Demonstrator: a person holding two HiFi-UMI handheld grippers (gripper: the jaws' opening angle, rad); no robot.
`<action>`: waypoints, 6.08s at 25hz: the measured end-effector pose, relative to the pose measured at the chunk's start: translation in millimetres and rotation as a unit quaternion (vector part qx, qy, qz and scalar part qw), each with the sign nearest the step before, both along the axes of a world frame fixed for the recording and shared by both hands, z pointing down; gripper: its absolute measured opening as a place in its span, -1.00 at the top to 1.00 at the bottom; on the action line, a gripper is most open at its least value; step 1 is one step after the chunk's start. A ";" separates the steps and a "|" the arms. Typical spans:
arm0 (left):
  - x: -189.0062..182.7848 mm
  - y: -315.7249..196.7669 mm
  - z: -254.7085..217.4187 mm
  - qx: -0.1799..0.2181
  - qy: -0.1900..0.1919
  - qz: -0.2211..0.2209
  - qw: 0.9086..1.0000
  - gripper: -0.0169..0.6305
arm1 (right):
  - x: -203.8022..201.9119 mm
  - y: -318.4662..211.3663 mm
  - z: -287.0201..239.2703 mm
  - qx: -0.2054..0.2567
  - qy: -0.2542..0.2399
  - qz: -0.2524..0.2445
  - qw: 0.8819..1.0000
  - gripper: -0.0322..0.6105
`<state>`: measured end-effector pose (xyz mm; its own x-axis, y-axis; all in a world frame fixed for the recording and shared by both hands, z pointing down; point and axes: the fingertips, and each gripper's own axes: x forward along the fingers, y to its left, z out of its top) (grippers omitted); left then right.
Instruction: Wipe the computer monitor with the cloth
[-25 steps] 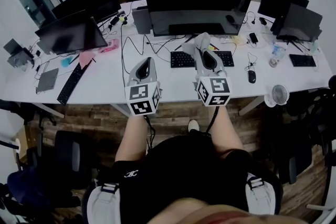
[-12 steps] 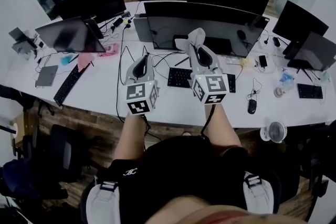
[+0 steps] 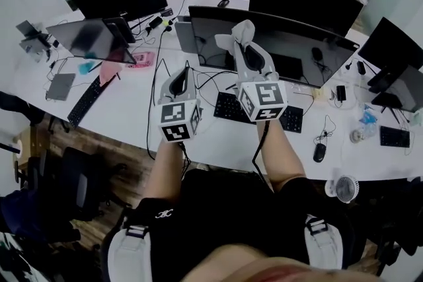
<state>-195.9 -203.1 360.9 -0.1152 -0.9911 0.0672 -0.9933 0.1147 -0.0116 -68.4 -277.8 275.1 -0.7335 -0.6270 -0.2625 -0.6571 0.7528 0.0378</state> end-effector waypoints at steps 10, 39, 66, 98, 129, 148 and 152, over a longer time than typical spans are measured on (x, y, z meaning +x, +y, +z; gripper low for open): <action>-49.7 -24.9 -0.5 0.002 0.006 -0.016 1.000 0.79 | -54.4 -44.2 -19.5 0.020 0.007 -0.007 1.000 0.81; -116.2 -66.7 23.9 0.004 0.040 0.038 0.998 0.79 | -181.2 -123.8 7.4 0.048 0.219 0.098 0.970 0.81; -89.3 -85.3 43.6 -0.018 0.051 0.128 0.990 0.79 | -83.1 -149.7 7.0 -0.012 0.224 0.219 0.950 0.81; 150.1 -115.8 34.0 -0.020 -0.001 0.141 0.990 0.79 | 235.7 -207.5 10.7 -0.047 0.161 0.291 0.942 0.81; 261.7 -132.2 52.0 -0.032 -0.009 0.142 0.989 0.79 | 420.1 -233.8 44.4 -0.101 0.105 0.306 0.941 0.81; 269.0 -130.6 73.6 -0.057 -0.008 0.141 0.988 0.79 | 414.4 -239.7 116.2 -0.124 0.147 0.230 0.954 0.81; 270.2 -133.5 80.4 -0.064 -0.007 0.140 0.988 0.79 | 414.8 -240.7 138.5 -0.135 0.159 0.221 0.953 0.81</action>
<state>74.3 -336.5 441.3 0.1600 -0.9676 0.1951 -0.9856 -0.1675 -0.0225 346.5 -518.5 413.6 -0.3973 -0.9064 0.1438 -0.9000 0.4154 0.1317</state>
